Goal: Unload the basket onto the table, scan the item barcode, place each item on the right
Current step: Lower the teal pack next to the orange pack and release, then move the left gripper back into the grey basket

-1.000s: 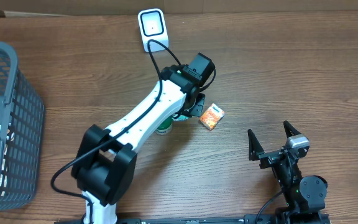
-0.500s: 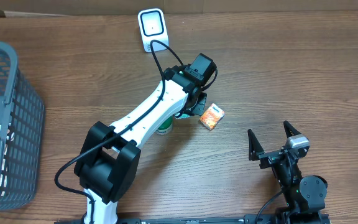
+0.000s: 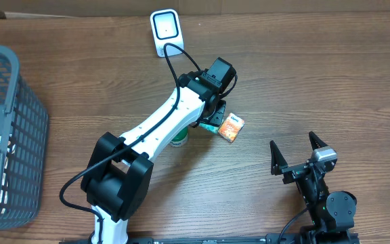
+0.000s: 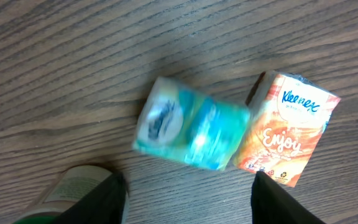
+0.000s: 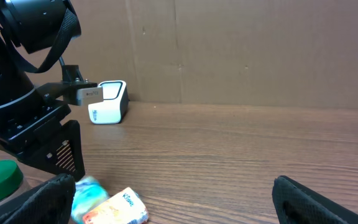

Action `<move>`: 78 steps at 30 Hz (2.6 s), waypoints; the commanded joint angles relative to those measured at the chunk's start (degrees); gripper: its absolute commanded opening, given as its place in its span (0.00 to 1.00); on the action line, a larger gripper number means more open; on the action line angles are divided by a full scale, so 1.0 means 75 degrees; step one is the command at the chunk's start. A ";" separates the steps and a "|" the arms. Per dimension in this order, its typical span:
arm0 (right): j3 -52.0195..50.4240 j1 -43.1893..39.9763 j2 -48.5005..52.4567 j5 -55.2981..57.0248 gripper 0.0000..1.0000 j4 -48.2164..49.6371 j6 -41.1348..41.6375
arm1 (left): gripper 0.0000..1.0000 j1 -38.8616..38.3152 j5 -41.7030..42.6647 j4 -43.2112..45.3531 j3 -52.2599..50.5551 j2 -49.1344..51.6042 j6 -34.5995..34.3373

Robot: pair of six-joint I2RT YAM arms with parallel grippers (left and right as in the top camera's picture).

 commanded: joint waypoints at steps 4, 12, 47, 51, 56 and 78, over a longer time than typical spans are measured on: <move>-0.0082 0.0058 -0.0082 0.0067 1.00 0.0020 -0.0035 | 0.53 -0.0029 0.0038 0.0029 -0.0067 0.0117 0.0026; -0.0082 0.0058 -0.0058 0.0070 1.00 0.0020 -0.0035 | 0.51 -0.0029 0.0041 0.0029 -0.0067 0.0117 0.0023; -0.0082 0.0058 -0.0058 0.0067 1.00 0.0020 -0.0035 | 0.74 0.6362 -0.0749 -0.5683 0.9241 -0.1588 0.0026; -0.0082 0.0058 -0.0061 0.0070 1.00 0.0020 -0.0035 | 0.73 0.7874 -0.0589 -0.5683 0.9174 -0.1623 0.0026; -0.0082 0.0058 -0.0058 0.0067 1.00 0.0020 -0.0035 | 0.66 0.9299 -0.0565 -0.5683 0.8204 -0.1623 -0.0154; -0.0082 0.0058 -0.0058 0.0067 1.00 0.0020 -0.0035 | 0.66 1.1578 -0.1376 -0.3873 0.1810 -0.1623 0.0178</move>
